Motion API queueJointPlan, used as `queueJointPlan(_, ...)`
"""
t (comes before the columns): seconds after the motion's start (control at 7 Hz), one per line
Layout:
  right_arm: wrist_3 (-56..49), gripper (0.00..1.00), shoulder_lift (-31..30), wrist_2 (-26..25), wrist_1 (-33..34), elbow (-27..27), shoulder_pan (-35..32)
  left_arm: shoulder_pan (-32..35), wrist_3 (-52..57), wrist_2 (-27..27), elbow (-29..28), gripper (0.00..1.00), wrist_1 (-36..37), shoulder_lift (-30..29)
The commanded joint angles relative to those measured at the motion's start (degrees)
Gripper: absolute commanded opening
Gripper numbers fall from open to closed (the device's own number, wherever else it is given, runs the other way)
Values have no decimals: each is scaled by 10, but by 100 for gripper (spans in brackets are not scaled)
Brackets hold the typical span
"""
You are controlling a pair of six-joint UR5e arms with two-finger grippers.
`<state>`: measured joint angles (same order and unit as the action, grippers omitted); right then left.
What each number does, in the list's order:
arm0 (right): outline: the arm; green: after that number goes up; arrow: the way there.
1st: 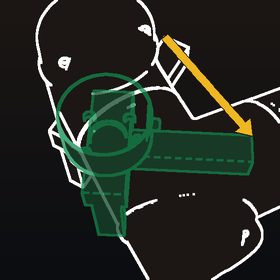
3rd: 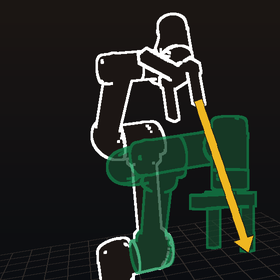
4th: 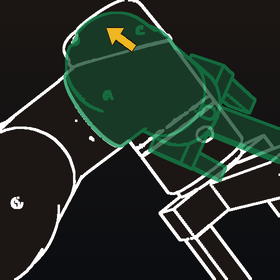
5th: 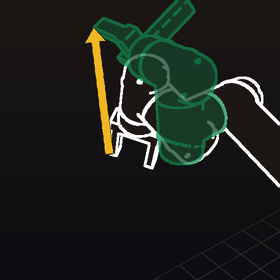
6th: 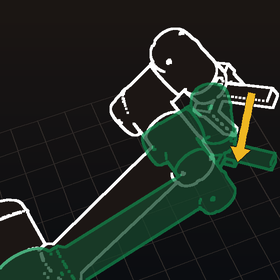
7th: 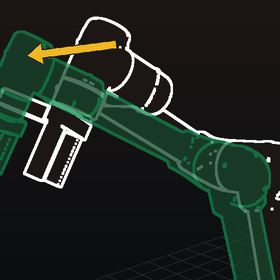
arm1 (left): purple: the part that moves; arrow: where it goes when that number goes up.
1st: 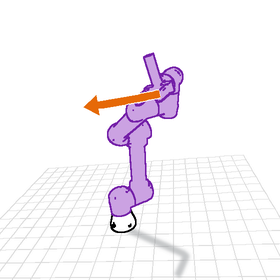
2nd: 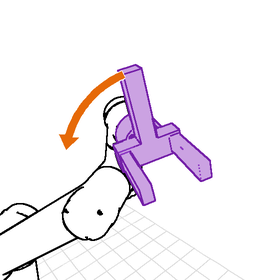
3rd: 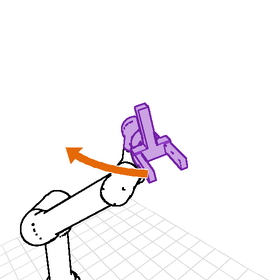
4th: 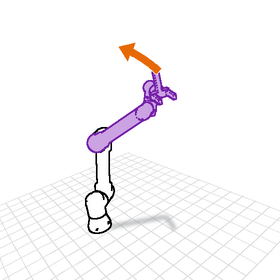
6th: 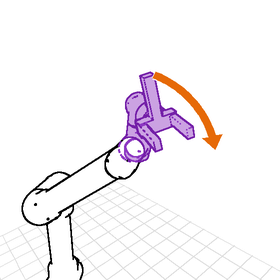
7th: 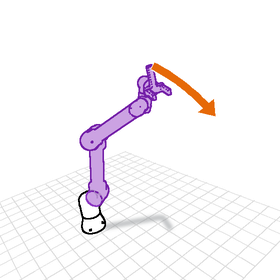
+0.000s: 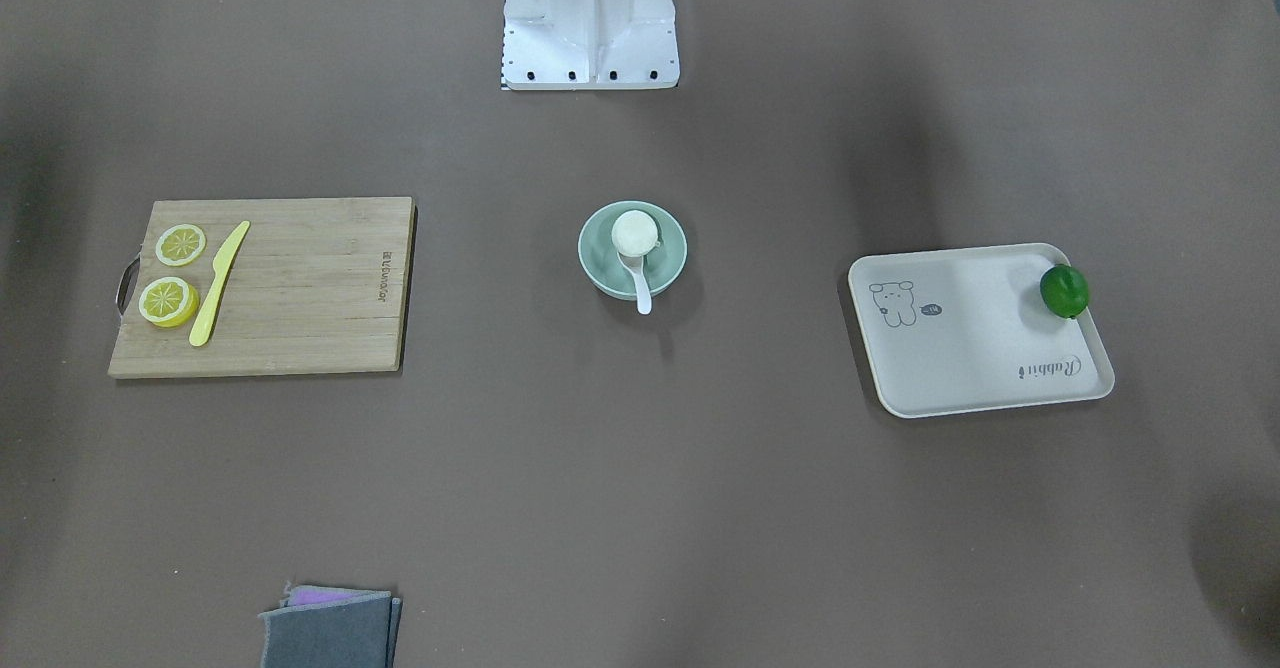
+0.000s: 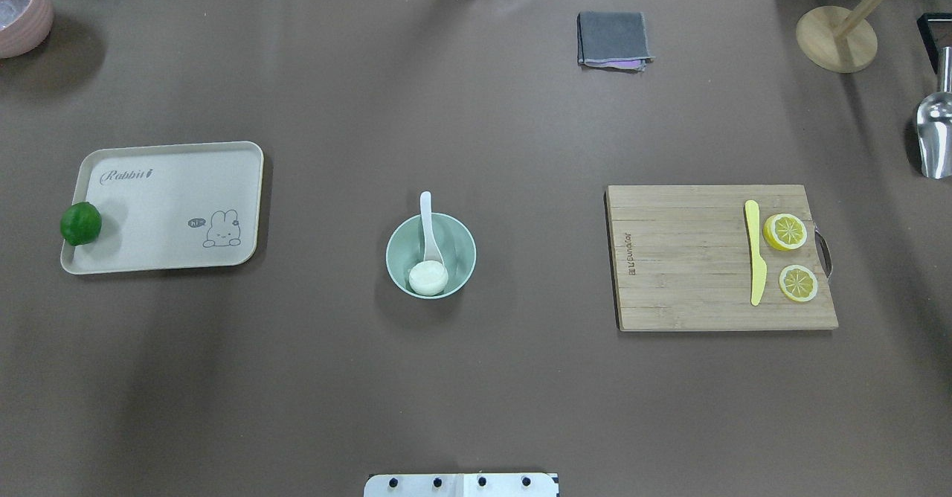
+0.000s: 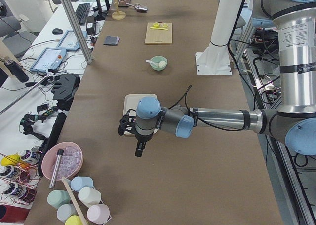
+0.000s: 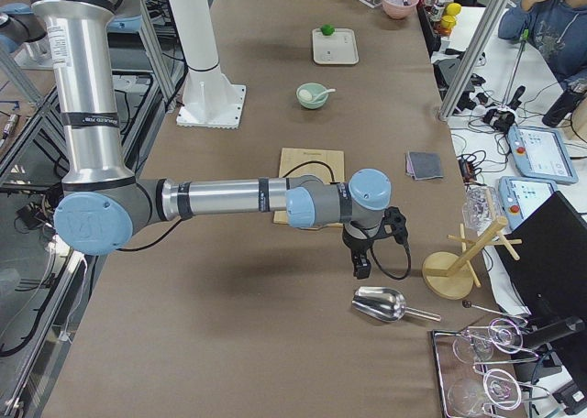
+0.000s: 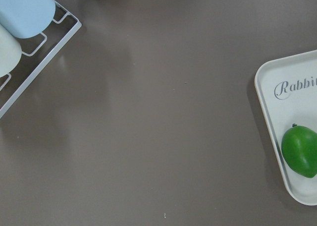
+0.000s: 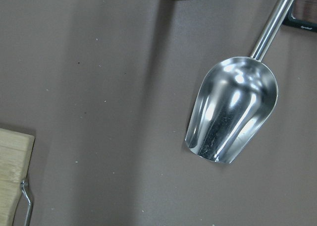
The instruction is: Put spoon and bun in bowl
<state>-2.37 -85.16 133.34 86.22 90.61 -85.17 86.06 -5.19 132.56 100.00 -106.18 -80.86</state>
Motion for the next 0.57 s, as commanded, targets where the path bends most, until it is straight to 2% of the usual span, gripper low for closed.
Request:
queueJointPlan(0.0, 0, 100, -6, 2, 0, 21, -1, -1, 0, 1, -5, 98, -1, 4)
queueJointPlan(0.29, -6, 100, -21, 3, 0, 22, -10, 2, 1, 2, 0, 98, 0, 11)
queueJointPlan(0.43, -6, 100, -36, 13, 0, 43, -11, 2, 1, 2, 6, 98, 0, 11)
